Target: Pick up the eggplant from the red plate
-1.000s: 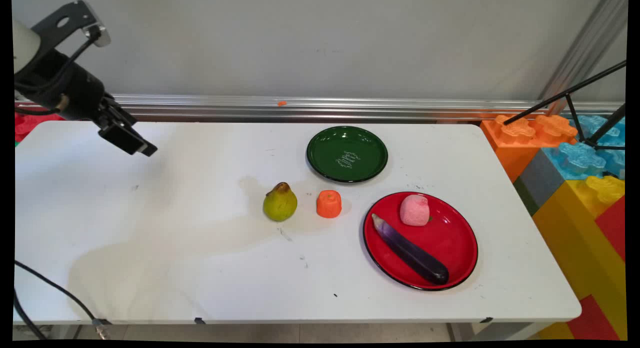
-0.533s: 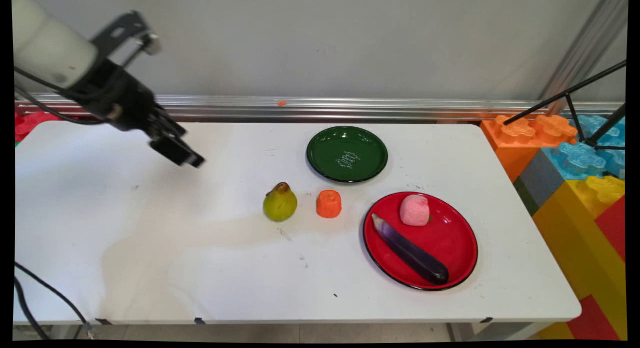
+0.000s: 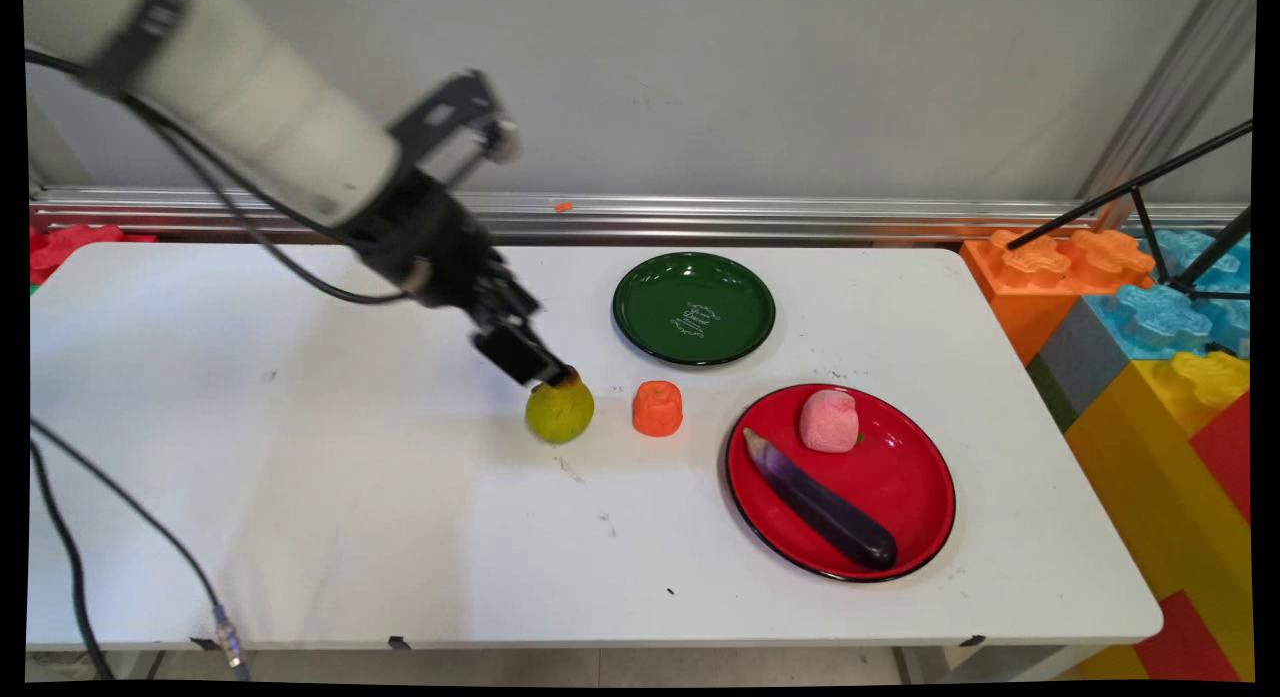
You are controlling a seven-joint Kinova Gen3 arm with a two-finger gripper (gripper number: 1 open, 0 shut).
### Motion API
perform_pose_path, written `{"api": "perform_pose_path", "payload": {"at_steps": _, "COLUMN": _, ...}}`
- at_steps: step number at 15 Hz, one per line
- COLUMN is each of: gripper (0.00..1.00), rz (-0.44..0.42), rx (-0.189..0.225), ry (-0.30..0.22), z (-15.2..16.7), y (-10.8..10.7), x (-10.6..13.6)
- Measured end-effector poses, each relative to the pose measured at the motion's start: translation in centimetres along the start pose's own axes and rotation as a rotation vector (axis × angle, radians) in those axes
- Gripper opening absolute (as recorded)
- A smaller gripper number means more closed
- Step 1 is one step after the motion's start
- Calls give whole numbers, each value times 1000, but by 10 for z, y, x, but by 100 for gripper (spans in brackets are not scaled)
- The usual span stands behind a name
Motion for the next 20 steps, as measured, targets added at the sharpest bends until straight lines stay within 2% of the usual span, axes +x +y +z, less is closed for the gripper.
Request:
{"api": "perform_pose_path", "payload": {"at_steps": 6, "gripper": 100, "rz": 234, "rx": -130, "ry": 14, "z": 65, "y": 28, "x": 52}}
{"api": "perform_pose_path", "payload": {"at_steps": 11, "gripper": 100, "rz": 411, "rx": -200, "ry": 17, "z": 118, "y": 47, "x": 82}}
{"api": "perform_pose_path", "payload": {"at_steps": 14, "gripper": 100, "rz": 492, "rx": -209, "ry": 19, "z": 146, "y": 56, "x": 94}}
{"api": "perform_pose_path", "payload": {"at_steps": 20, "gripper": 100, "rz": 612, "rx": -192, "ry": 17, "z": 198, "y": 62, "x": 109}}
